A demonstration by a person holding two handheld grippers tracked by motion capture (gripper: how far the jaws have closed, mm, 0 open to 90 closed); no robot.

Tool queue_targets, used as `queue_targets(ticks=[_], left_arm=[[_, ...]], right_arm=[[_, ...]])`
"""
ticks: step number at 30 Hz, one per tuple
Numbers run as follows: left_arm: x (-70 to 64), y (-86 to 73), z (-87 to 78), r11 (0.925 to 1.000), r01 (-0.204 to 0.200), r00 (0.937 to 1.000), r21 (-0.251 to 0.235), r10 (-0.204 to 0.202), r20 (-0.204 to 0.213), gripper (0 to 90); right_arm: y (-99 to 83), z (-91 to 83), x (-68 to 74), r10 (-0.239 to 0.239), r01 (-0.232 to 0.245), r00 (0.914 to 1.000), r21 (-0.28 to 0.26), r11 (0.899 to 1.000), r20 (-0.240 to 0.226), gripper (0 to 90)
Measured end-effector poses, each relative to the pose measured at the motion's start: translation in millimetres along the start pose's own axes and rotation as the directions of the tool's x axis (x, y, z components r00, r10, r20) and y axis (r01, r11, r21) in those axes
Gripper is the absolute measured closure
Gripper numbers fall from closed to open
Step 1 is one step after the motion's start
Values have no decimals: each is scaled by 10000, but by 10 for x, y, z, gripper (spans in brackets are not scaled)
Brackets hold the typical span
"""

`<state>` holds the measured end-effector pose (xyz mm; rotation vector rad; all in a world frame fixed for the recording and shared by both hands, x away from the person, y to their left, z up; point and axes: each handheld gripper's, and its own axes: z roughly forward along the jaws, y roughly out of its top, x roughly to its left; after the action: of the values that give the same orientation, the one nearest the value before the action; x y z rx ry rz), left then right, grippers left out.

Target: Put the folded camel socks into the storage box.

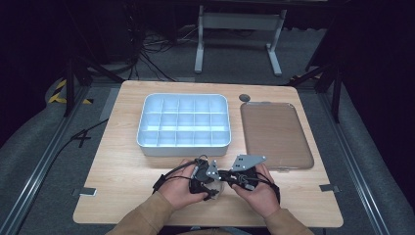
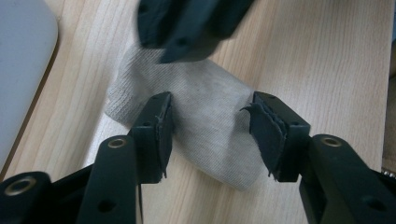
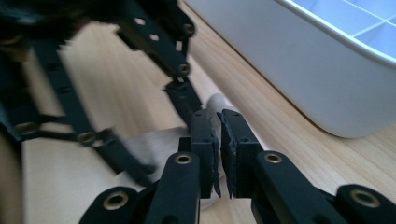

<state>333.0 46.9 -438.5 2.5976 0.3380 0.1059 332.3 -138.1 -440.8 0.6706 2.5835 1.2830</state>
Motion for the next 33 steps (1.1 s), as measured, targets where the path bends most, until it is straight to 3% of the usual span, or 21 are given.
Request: queue_targets(ticks=[4, 6, 12, 13, 19, 24, 27, 28, 33], left_arm=[[-13, 0, -4, 10000, 45, 10000, -30, -45, 8, 481], [-3, -3, -16, 9997, -116, 9999, -193, 115, -32, 466], [15, -24, -36, 9986, -406, 9973, -348, 383, -634, 358], [22, -23, -20, 9972, -662, 9959, -340, 640, -641, 334], [55, -74, 35, 9993, -315, 9994, -215, 312, -135, 247], [48, -74, 81, 9994, -337, 9992, 71, 339, -207, 217], [39, -95, 168, 9962, -446, 9980, 753, 478, -413, 160], [33, -103, 191, 9983, -268, 9989, 510, 286, -364, 138], [25, -93, 160, 9982, -281, 9984, 528, 307, -483, 177]], right_arm=[[-53, 66, -56, 103, -105, 9998, 168, 9998, 140, 842], [-100, 119, -88, 221, -225, 9997, 408, 9989, 115, 842], [-127, 157, -95, 64, -73, 9999, 650, 9979, 145, 837], [-128, 160, -95, 59, -65, 9999, 663, 9978, 90, 837], [-132, 182, -100, 112, -113, 9999, 708, 9974, 25, 836], [-128, 215, -117, 30, -25, 10000, 748, 9972, -58, 834], [-128, 231, -134, -22, 25, 10000, 701, 9975, -46, 835], [-129, 235, -138, -36, 41, 10000, 666, 9978, -77, 835], [-126, 227, -131, -91, 93, 10000, 696, 9975, -32, 833]])
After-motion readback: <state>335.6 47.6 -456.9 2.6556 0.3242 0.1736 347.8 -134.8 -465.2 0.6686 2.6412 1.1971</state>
